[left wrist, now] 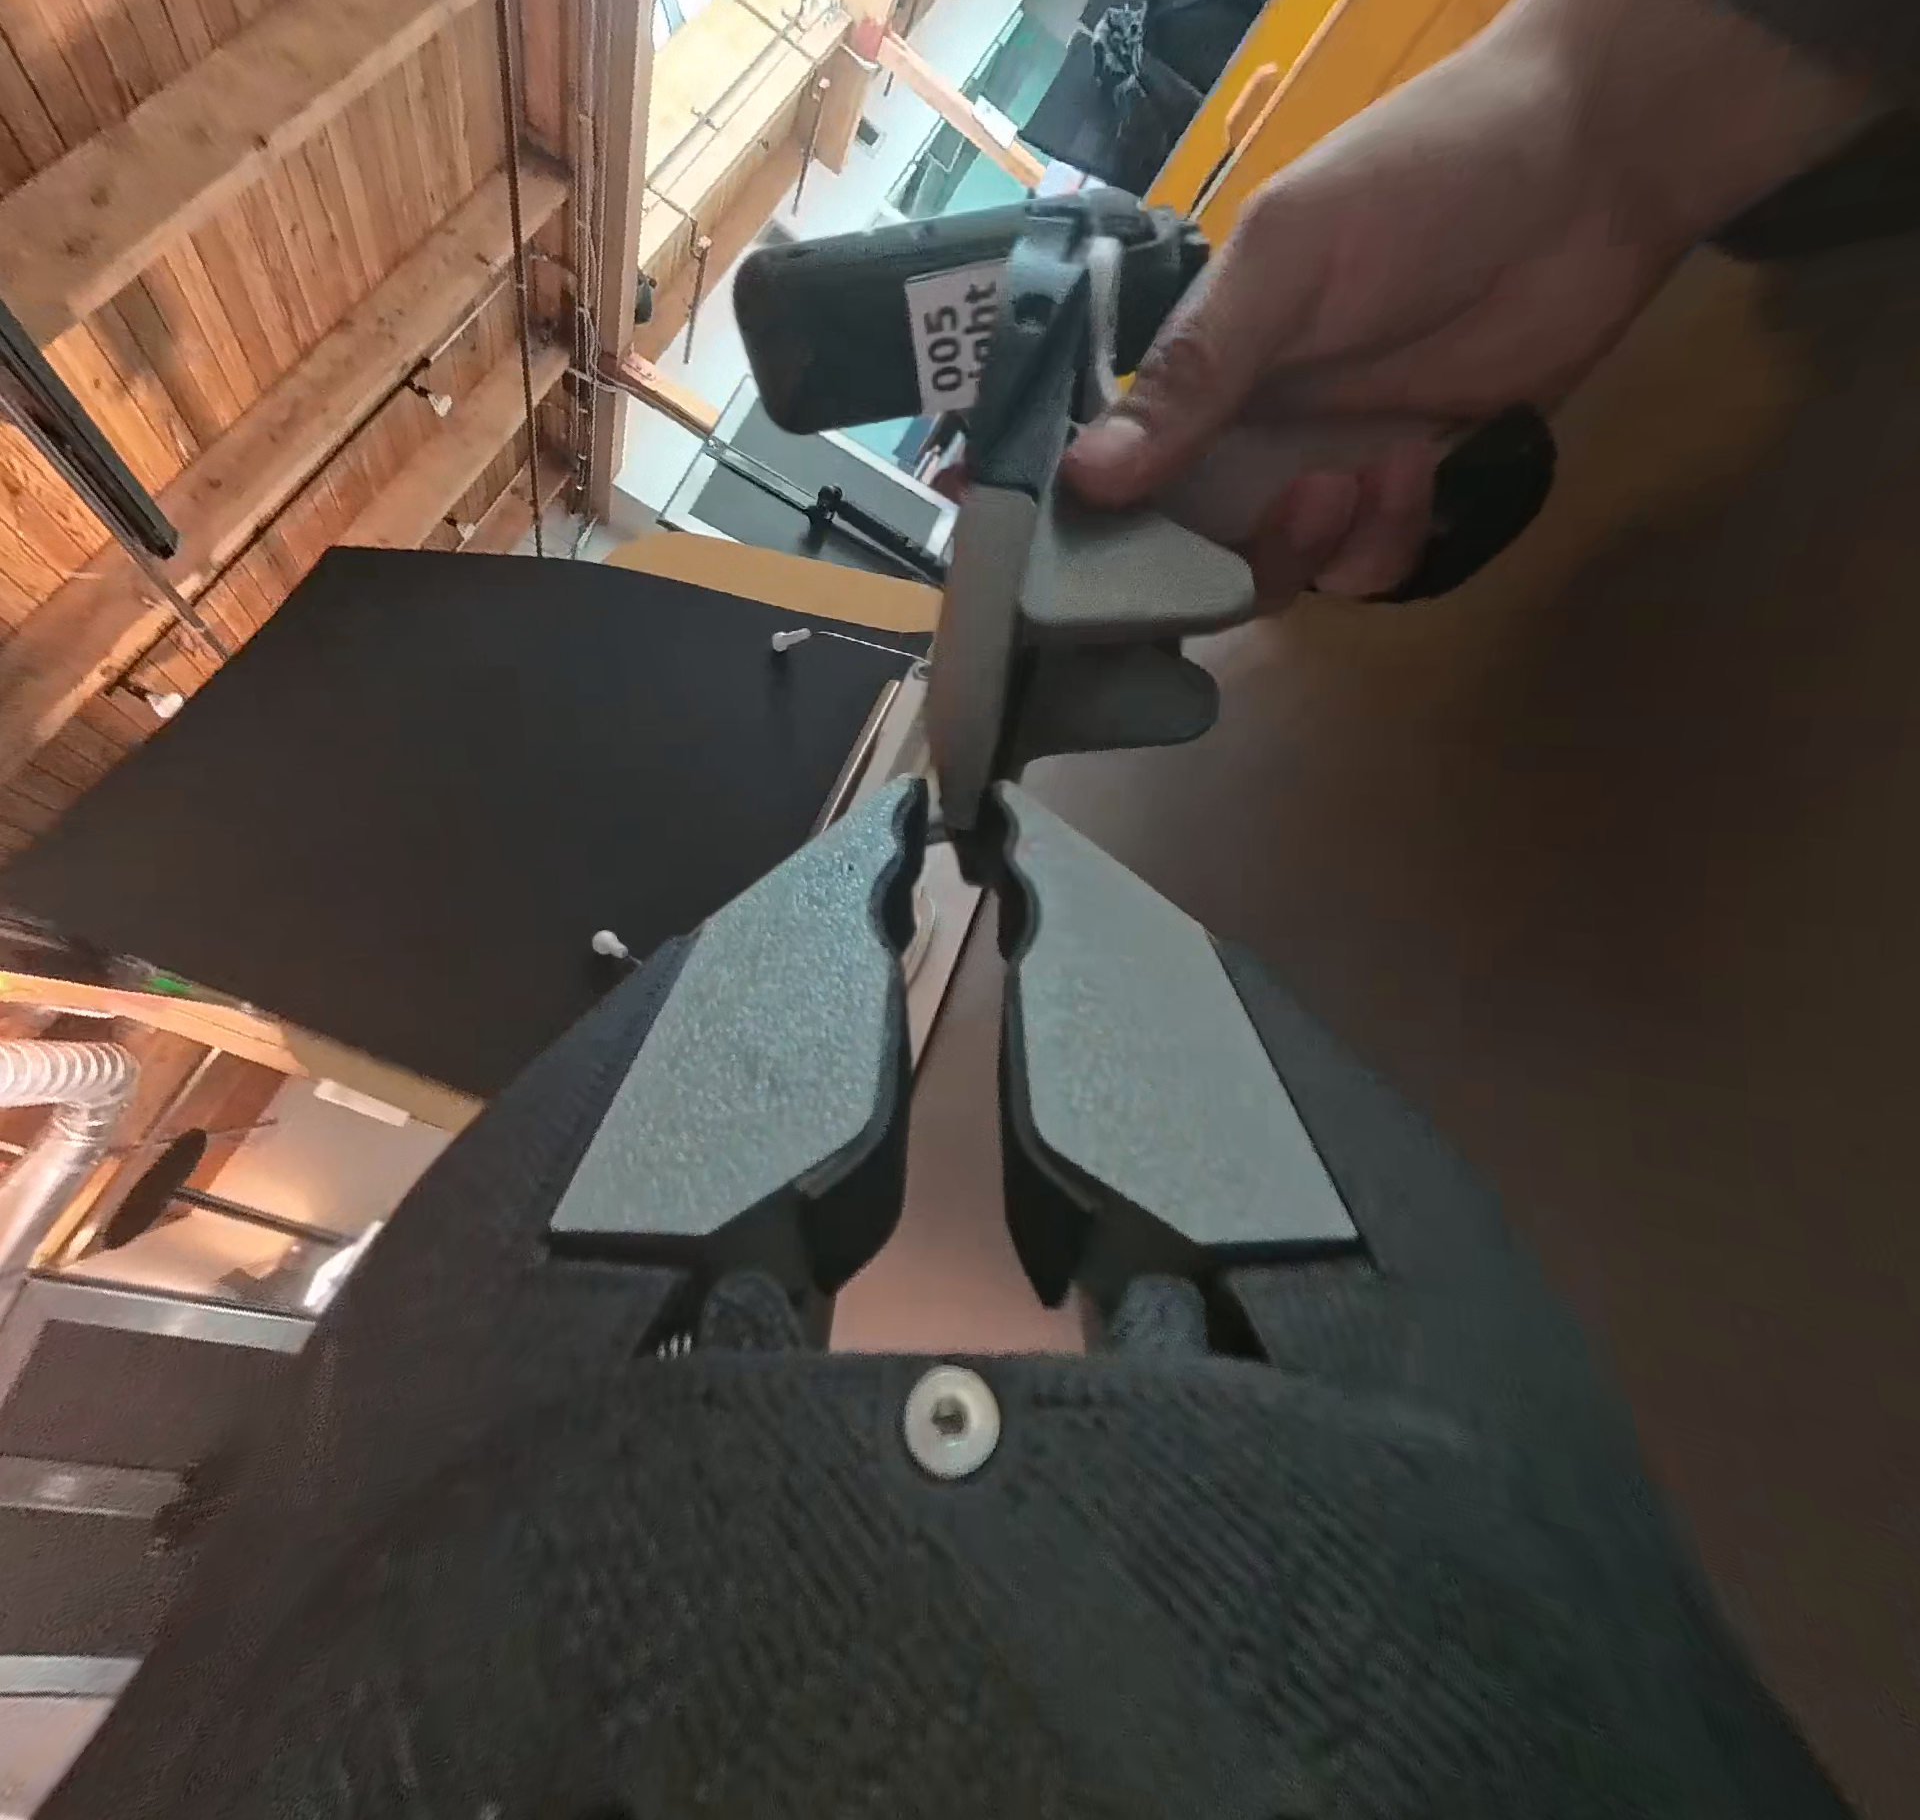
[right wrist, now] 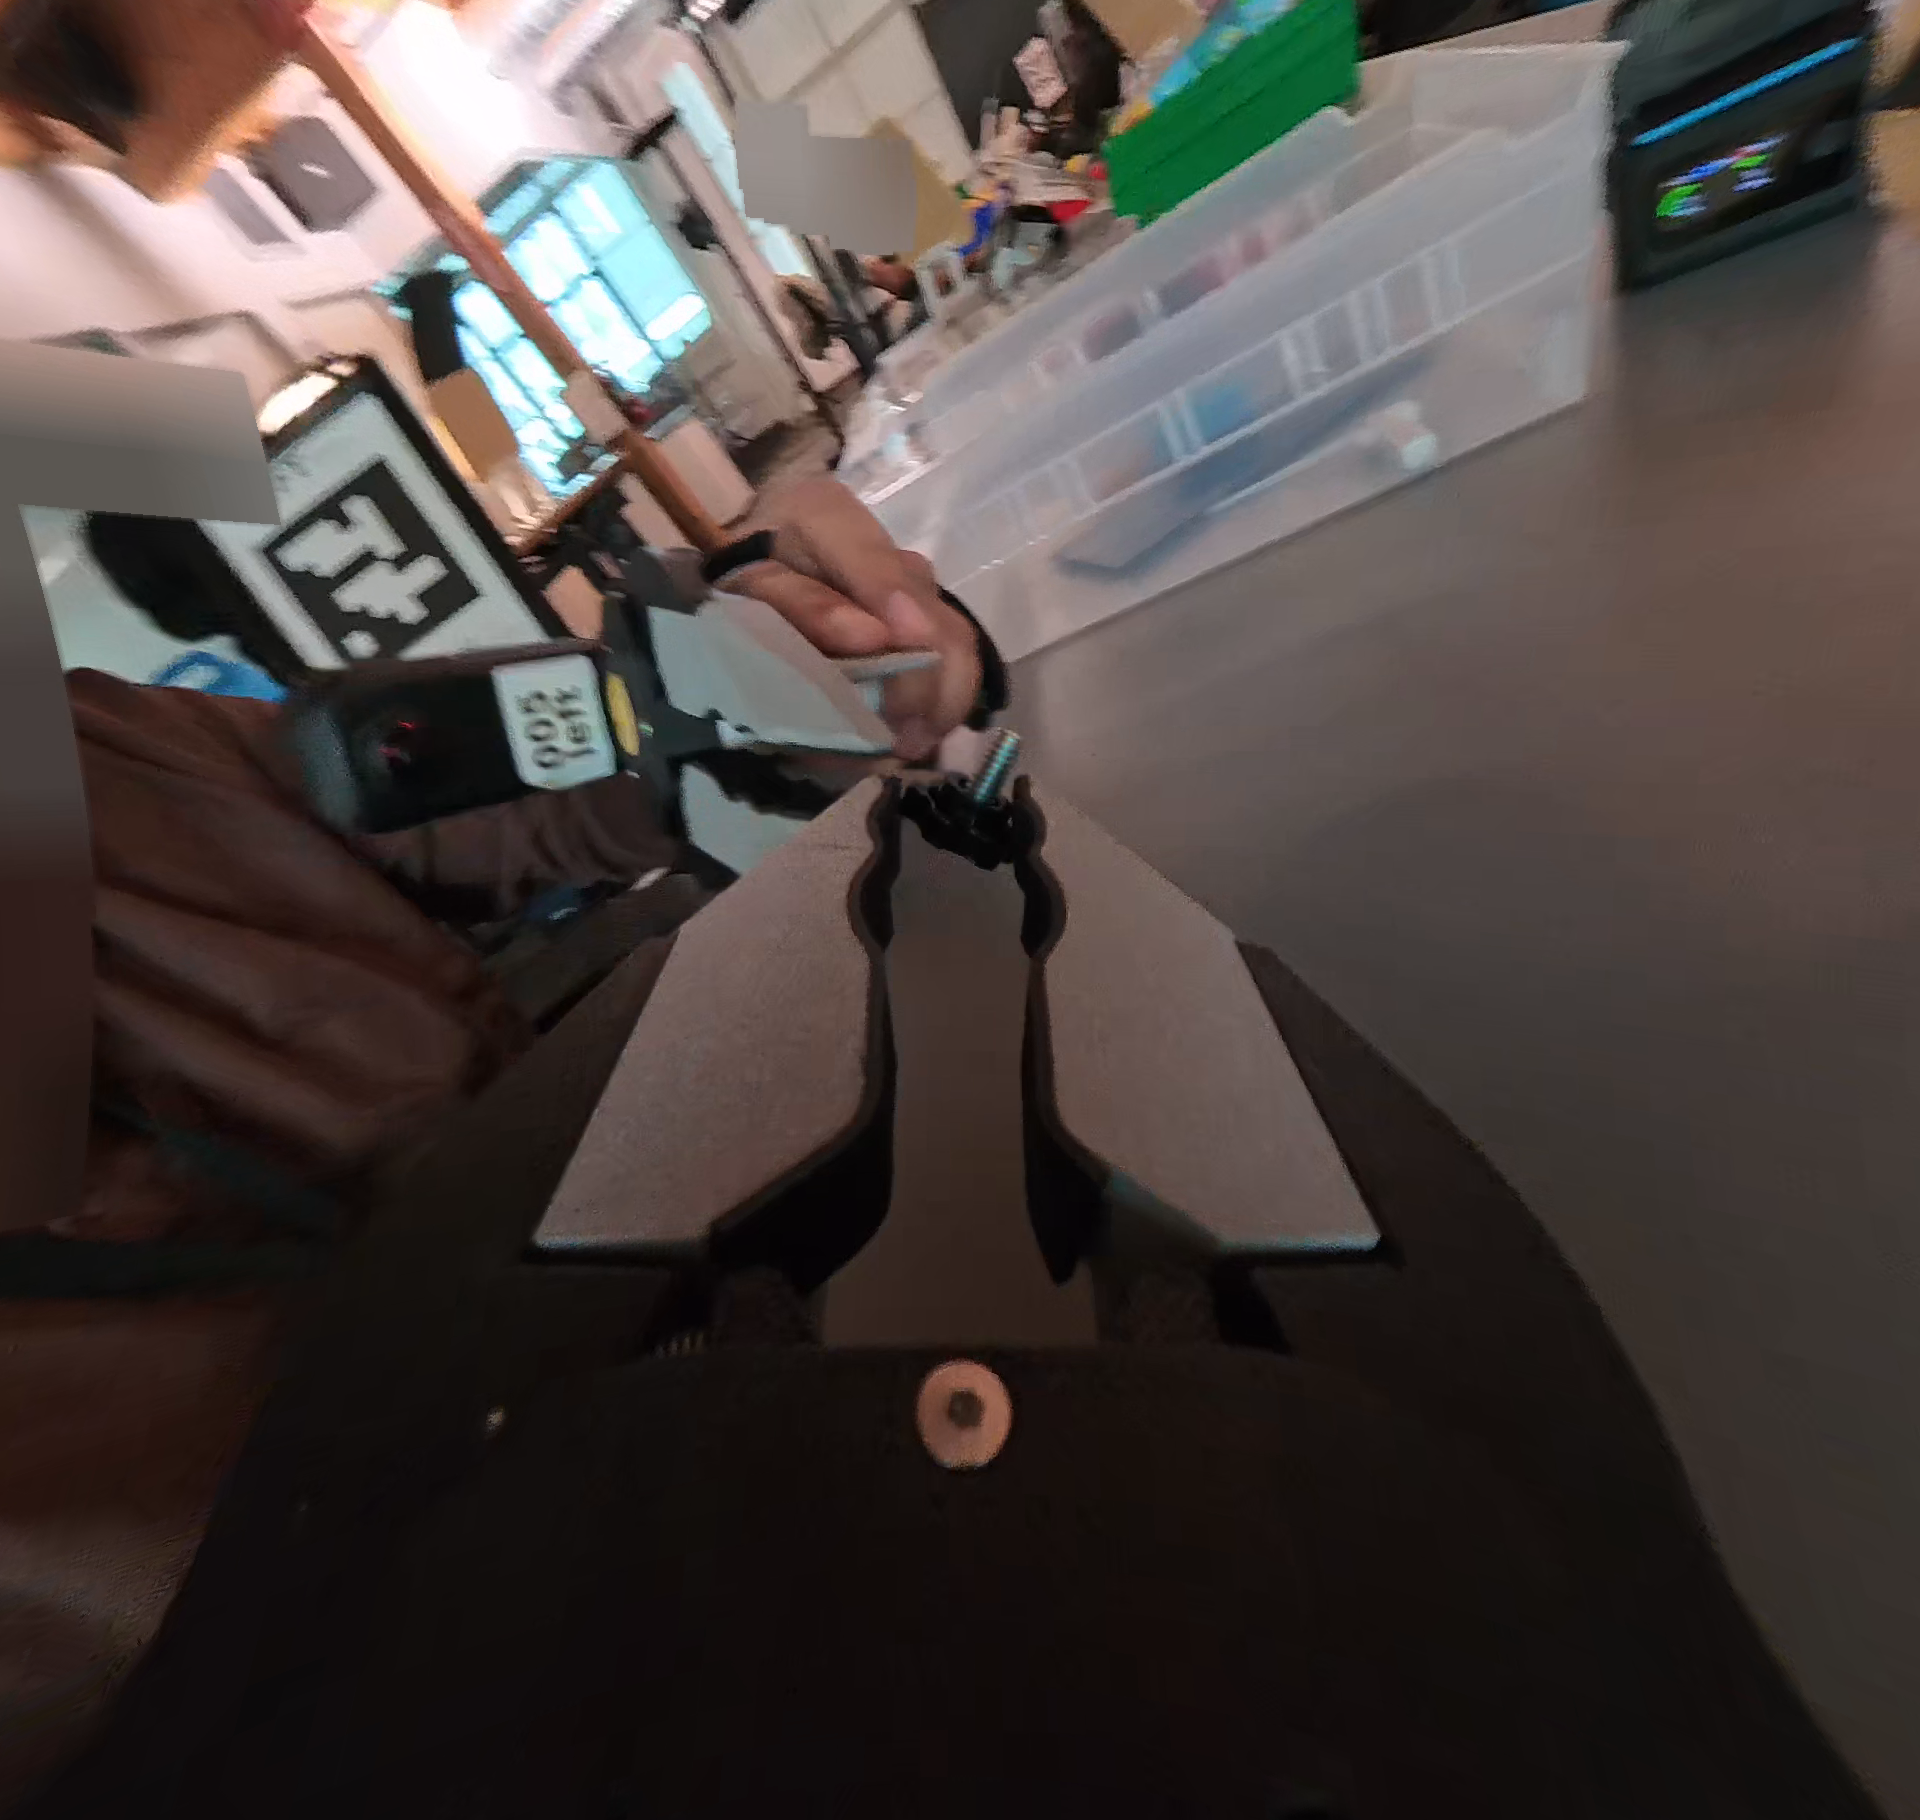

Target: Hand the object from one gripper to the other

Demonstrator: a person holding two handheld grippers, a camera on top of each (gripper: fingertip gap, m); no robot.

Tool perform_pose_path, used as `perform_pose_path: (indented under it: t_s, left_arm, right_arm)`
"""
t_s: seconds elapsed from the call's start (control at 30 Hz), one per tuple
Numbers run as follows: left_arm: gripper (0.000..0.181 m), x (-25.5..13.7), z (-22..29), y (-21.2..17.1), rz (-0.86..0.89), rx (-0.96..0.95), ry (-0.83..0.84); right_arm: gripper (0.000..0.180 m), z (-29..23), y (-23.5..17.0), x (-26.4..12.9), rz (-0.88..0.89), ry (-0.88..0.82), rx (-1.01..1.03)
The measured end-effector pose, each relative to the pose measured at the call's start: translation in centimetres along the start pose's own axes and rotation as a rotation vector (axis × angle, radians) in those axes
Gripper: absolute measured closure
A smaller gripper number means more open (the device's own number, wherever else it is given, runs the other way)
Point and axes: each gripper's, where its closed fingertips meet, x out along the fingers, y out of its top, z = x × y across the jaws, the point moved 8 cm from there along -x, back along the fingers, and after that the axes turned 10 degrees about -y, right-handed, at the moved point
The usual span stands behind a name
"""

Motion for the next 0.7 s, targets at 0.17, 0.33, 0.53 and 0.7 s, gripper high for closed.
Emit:
perform_pose_path:
  t_s: [0.17,0.33,0.53,0.7]
  left_arm:
    - [0.181,-1.1,-1.6,0.1,0.054,-0.110,0.020]
    - [0.181,-1.4,-2.3,-1.0,0.030,-0.215,0.004]
    - [0.181,-0.7,-1.8,-2.4,-0.062,-0.244,-0.053]
    - [0.181,-0.7,-1.7,-2.2,-0.073,-0.234,-0.067]
  right_arm:
    - [0.162,1.0,-0.2,-0.6,-0.029,-0.221,-0.113]
    - [0.162,-1.2,1.9,-2.7,0.027,-0.458,-0.260]
    - [0.162,-3.9,7.5,-10.8,0.086,-0.775,-0.221]
    - [0.161,1.5,8.0,-19.4,-0.096,-1.084,-0.032]
